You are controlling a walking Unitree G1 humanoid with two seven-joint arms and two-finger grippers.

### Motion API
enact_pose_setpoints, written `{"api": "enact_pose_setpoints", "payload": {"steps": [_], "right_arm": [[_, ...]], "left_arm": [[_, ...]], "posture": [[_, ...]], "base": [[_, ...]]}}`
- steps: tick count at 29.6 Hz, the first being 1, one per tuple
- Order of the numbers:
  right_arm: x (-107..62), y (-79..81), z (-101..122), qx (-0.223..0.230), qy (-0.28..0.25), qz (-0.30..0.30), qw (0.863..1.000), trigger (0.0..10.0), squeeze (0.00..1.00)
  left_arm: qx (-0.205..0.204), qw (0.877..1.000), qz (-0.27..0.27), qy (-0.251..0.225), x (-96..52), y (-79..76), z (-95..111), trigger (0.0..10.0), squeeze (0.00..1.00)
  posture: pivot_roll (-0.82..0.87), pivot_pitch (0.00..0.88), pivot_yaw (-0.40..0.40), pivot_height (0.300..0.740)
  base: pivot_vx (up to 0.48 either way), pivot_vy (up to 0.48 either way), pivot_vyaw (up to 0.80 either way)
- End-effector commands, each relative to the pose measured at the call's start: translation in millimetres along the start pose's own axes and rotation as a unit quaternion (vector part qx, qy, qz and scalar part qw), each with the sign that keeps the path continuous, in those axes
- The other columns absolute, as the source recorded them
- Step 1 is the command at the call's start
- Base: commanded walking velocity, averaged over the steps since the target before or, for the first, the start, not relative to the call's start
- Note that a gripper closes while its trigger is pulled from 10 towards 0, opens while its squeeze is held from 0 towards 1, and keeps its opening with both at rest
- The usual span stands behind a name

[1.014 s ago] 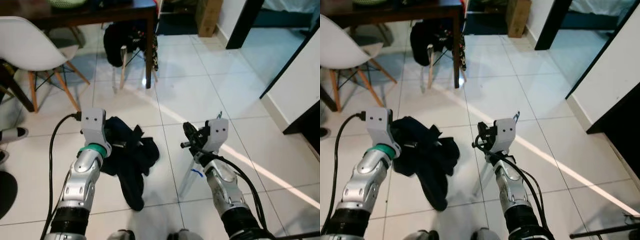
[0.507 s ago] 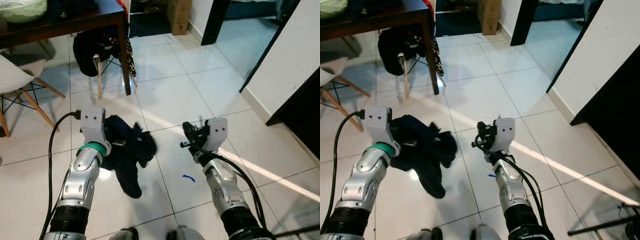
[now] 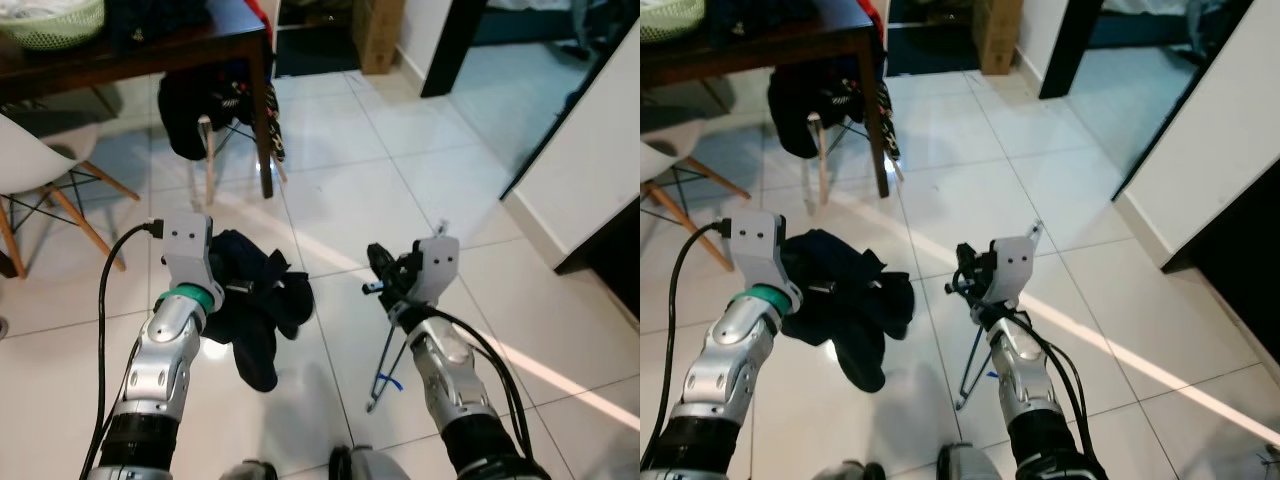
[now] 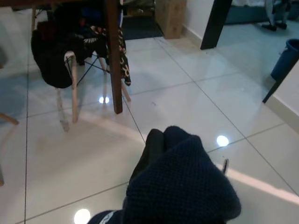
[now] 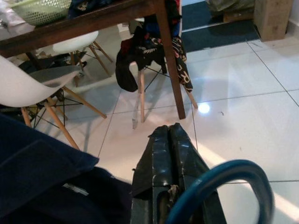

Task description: Hang hanger

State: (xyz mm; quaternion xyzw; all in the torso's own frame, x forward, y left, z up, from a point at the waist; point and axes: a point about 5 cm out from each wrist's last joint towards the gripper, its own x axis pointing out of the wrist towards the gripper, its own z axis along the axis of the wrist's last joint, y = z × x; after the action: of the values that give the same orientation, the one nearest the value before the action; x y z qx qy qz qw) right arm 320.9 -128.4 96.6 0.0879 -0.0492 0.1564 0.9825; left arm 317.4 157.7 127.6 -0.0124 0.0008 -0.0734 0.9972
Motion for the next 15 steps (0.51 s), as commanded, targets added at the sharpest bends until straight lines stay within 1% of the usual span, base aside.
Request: {"api": "enact_pose_setpoints", "payload": {"steps": [1,15], "right_arm": [[-2.0,-1.2,-1.8,0.005,0.005,-0.003,1.000,10.0,0.00],[1.0,-2.5,3.1,0.012,-0.003,-0.011,1.000,10.0,0.00]], "left_arm": [[-0.004,1.000,-0.004,-0.013,1.5,-2.8,7.0,10.0,0.00],[-0.003,1.000,-0.007,-0.013,2.4,-3.2,9.3,10.0,0.00]], "posture": [[0.00,0.085,0.037,0.740],[-0.01,0.093,0.040,0.740]], "base": [[0.334,0.000,0.00],[0.335,0.000,0.00]]}}
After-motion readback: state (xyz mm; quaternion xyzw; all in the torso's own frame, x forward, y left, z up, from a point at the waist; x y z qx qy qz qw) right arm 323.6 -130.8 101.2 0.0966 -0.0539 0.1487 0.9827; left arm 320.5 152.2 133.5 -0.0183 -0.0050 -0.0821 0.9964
